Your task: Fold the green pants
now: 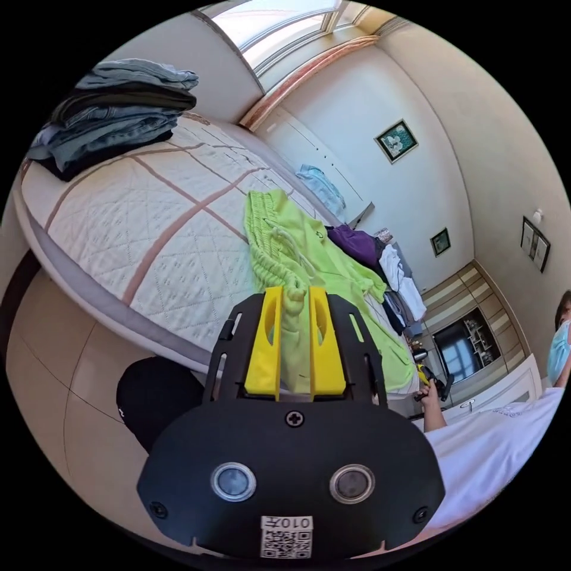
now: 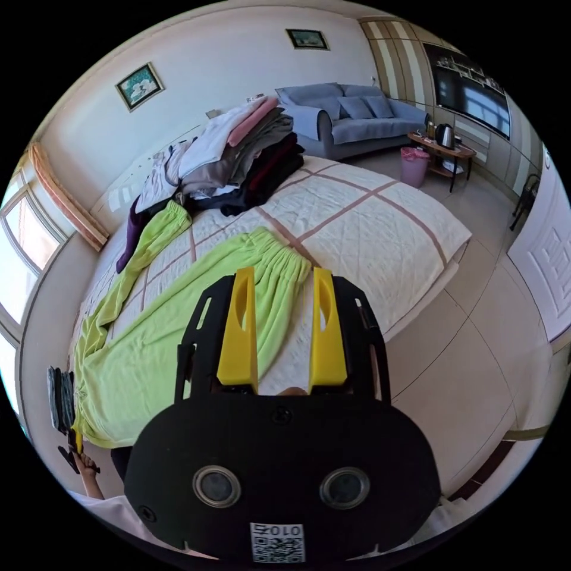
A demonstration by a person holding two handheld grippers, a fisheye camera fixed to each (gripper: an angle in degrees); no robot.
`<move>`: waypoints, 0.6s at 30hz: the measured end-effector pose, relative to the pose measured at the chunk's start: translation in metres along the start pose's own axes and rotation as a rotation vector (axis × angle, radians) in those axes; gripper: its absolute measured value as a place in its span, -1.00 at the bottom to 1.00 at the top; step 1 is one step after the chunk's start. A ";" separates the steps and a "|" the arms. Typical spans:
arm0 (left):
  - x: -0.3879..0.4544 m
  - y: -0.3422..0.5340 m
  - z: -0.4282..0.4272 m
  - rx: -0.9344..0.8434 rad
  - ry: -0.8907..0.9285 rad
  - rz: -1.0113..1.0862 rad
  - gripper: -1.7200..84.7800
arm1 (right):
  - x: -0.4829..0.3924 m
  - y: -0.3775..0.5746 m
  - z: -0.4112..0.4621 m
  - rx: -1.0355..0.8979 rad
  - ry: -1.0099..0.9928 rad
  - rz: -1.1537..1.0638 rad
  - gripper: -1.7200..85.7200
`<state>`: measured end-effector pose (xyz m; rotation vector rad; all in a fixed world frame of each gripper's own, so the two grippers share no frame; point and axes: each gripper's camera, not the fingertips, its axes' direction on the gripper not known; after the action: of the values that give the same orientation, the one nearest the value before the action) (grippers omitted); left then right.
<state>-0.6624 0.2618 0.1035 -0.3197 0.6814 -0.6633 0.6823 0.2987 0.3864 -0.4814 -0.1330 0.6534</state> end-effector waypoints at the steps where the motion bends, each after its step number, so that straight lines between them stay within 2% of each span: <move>1: -0.002 0.002 0.002 -0.049 -0.059 -0.014 -0.72 | 0.004 -0.003 0.006 -0.020 -0.019 0.007 -0.66; 3: -0.008 0.005 0.006 -0.090 -0.064 -0.036 -0.71 | 0.005 -0.007 0.015 -0.048 -0.053 0.000 -0.67; 6: -0.005 0.003 0.013 -0.089 0.021 0.020 -0.70 | -0.003 -0.008 0.024 -0.055 0.002 -0.043 -0.71; 12: 0.012 -0.023 0.010 -0.079 -0.116 0.042 -0.75 | -0.020 -0.017 0.018 -0.069 0.104 -0.122 -0.84; 16: 0.040 -0.085 -0.026 -0.001 -0.063 0.144 -0.76 | -0.027 -0.043 0.003 -0.104 0.029 -0.159 -0.86; 18: 0.057 -0.115 -0.051 0.032 -0.092 0.193 -0.77 | -0.032 -0.052 -0.011 -0.083 -0.016 -0.177 -0.87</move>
<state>-0.7158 0.1349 0.0932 -0.2501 0.6048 -0.4723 0.6883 0.2389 0.4025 -0.5376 -0.2163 0.4794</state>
